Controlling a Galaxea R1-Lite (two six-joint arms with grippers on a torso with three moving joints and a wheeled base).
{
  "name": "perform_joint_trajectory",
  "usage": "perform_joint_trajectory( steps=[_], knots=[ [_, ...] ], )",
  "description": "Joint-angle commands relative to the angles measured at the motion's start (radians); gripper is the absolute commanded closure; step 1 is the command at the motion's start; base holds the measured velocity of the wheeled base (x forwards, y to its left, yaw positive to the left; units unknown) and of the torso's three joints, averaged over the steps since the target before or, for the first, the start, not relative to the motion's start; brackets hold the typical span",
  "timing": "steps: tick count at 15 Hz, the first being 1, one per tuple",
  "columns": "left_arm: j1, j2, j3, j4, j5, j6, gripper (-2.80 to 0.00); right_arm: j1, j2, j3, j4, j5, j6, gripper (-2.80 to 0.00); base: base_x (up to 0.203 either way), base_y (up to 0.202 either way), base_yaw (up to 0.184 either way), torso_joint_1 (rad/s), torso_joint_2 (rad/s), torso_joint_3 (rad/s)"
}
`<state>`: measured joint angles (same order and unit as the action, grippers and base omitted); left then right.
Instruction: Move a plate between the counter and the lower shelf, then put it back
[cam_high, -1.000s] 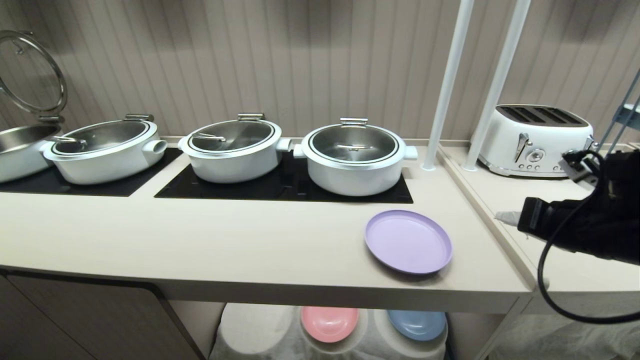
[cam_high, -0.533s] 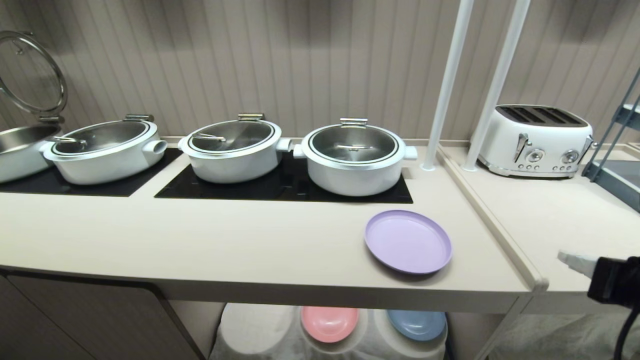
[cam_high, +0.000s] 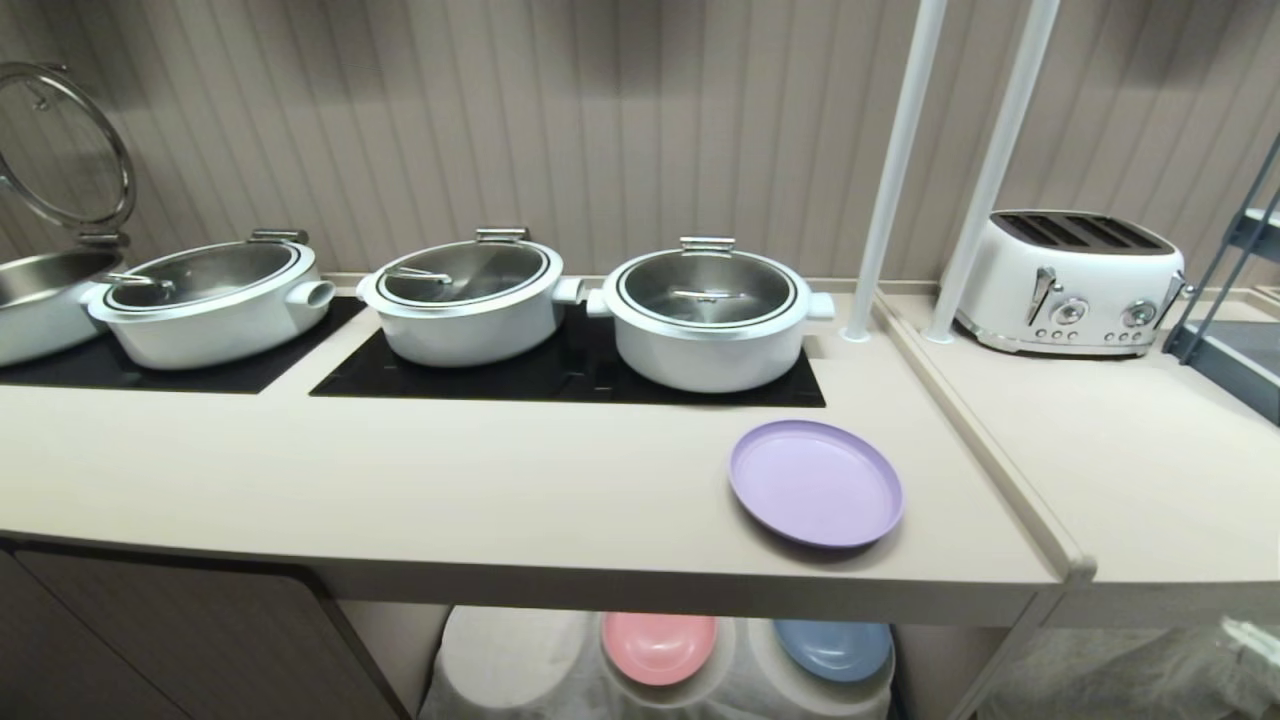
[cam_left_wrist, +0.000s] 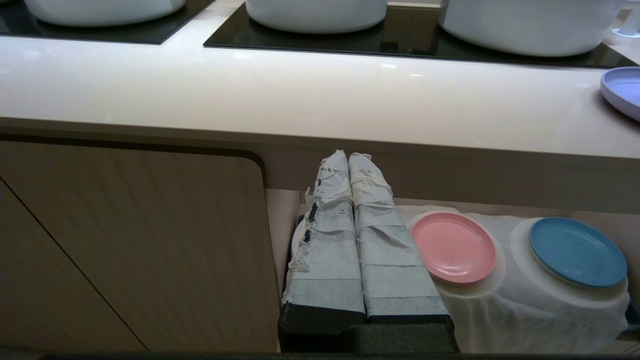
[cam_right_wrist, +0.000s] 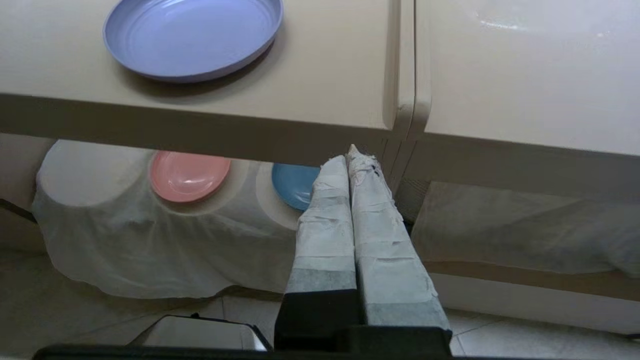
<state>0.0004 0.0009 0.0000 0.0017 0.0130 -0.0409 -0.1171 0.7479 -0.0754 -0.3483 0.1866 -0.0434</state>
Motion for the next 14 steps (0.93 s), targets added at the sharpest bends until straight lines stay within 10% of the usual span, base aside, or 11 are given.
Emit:
perform_joint_trajectory(
  steps=[1, 6, 14],
  knots=[
    [0.001, 0.001, 0.000, 0.000, 0.001, -0.001, 0.00, -0.001, -0.192, 0.012, 0.114, 0.001, -0.040, 0.00, 0.000, 0.000, 0.000, 0.000, 0.00, 0.000],
    [0.000, 0.001, 0.000, 0.000, 0.001, -0.001, 0.00, 0.000, -0.467, -0.014, 0.495, -0.037, -0.106, 0.00, 0.000, 0.000, 0.000, 0.000, 0.00, 0.000],
    [0.001, 0.001, 0.000, 0.000, 0.001, -0.001, 0.00, 0.001, -0.461, 0.028, 0.472, -0.105, -0.123, 0.00, 0.000, 0.000, 0.000, 0.000, 0.00, 0.000]
  ],
)
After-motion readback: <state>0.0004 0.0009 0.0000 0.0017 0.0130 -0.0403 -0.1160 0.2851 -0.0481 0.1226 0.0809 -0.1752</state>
